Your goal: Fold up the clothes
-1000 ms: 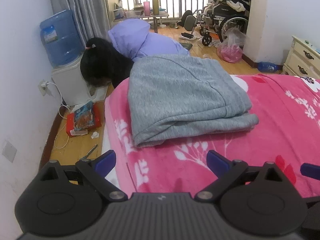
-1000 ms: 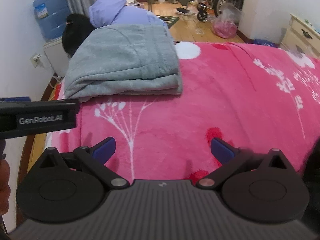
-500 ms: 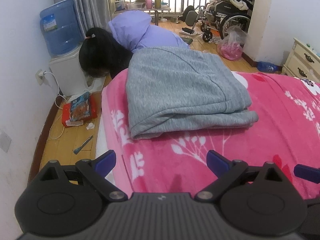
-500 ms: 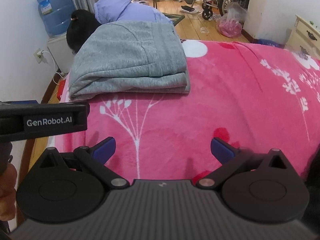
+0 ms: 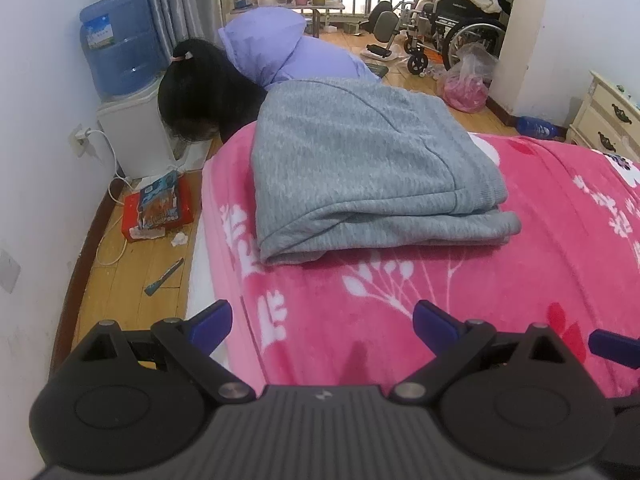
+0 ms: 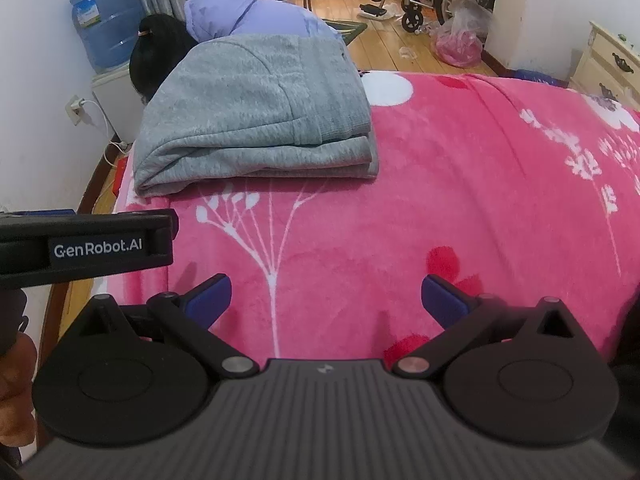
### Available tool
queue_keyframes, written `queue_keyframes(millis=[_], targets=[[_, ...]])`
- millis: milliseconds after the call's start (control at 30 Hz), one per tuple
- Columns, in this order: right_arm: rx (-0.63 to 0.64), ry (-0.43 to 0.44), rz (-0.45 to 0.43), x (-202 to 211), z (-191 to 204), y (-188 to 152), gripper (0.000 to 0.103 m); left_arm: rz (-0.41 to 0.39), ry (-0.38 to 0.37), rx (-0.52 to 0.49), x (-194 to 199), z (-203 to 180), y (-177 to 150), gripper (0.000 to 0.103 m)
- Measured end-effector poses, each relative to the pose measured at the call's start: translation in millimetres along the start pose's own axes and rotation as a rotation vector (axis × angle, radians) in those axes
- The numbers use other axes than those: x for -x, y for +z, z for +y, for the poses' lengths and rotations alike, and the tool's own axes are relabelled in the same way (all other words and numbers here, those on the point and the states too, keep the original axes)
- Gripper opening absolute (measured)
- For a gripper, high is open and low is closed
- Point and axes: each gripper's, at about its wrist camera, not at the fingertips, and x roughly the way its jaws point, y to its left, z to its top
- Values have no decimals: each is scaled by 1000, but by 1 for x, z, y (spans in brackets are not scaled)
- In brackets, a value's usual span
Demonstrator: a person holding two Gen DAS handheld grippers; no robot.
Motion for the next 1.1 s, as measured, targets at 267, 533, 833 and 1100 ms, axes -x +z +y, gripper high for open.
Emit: queue_keyframes(millis=[267, 533, 833, 1100], targets=[[7, -7, 5, -1, 0, 0, 102, 9, -2, 4, -1, 0, -2, 98], [17, -9, 7, -2, -1, -2, 102, 14, 0, 7, -1, 1, -3, 98], [21, -13, 13, -3, 1, -2, 102, 18, 1, 8, -1, 1, -4, 98], [24, -16, 17, -2, 3, -1, 102, 25, 6, 17, -4, 2, -4, 98]])
